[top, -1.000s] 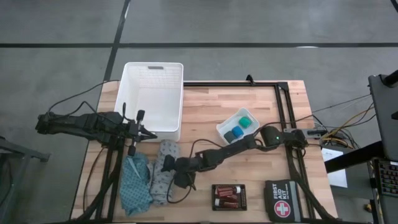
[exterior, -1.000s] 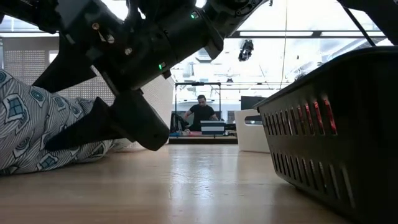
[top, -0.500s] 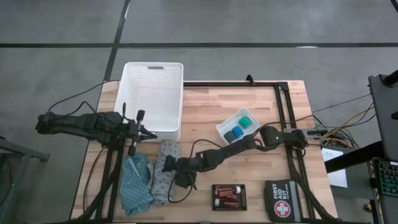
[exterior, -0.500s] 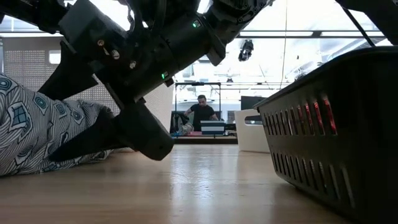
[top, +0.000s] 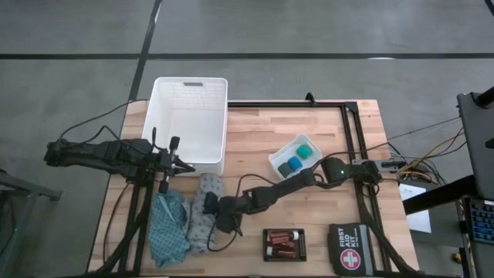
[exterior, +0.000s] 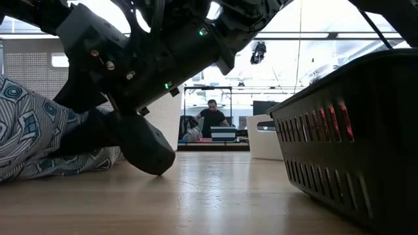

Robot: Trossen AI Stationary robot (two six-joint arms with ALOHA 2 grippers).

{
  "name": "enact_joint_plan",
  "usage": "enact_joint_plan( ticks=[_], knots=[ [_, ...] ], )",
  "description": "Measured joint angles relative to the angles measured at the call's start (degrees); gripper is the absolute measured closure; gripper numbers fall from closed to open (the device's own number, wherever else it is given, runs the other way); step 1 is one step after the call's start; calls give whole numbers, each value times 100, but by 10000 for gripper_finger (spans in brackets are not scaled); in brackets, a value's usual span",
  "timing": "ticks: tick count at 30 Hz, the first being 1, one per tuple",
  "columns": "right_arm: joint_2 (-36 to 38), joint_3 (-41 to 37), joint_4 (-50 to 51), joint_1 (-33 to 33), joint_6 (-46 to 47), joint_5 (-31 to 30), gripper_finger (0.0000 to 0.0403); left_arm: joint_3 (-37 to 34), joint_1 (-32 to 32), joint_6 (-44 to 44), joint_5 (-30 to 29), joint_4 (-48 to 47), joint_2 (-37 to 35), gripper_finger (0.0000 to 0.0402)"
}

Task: Pick & place medical supplies in basket/bin
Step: Put the gray patient gown into the large white bin

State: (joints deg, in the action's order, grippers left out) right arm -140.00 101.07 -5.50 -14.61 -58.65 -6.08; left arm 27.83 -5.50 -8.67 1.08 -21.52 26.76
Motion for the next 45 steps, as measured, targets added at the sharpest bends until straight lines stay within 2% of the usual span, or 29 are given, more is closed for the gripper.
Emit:
enact_joint_plan(
  ticks=[9, 13, 18, 21, 27, 37, 45],
  knots=[
    [0, -3, -47, 0, 12, -16, 331, 0, 0, 0, 1, 0, 0, 396],
    [0, -3, -48, 0, 22, -16, 362, -2, 0, 0, 2, 0, 0, 396],
    [0, -3, -48, 0, 20, -50, 363, 0, 0, 0, 1, 0, 0, 396],
    [8, -3, 23, -15, 26, -320, 357, 0, 0, 0, 2, 0, 0, 396],
    [184, 1, 699, -19, 67, -470, 353, 0, 0, 0, 1, 0, 0, 396],
    [573, -12, 1601, -135, 902, -478, 352, 0, 0, 0, 2, 0, 0, 396],
    [966, -19, 2284, -382, 930, -457, 351, -2, 0, 0, 0, 4, 0, 396]
  ],
)
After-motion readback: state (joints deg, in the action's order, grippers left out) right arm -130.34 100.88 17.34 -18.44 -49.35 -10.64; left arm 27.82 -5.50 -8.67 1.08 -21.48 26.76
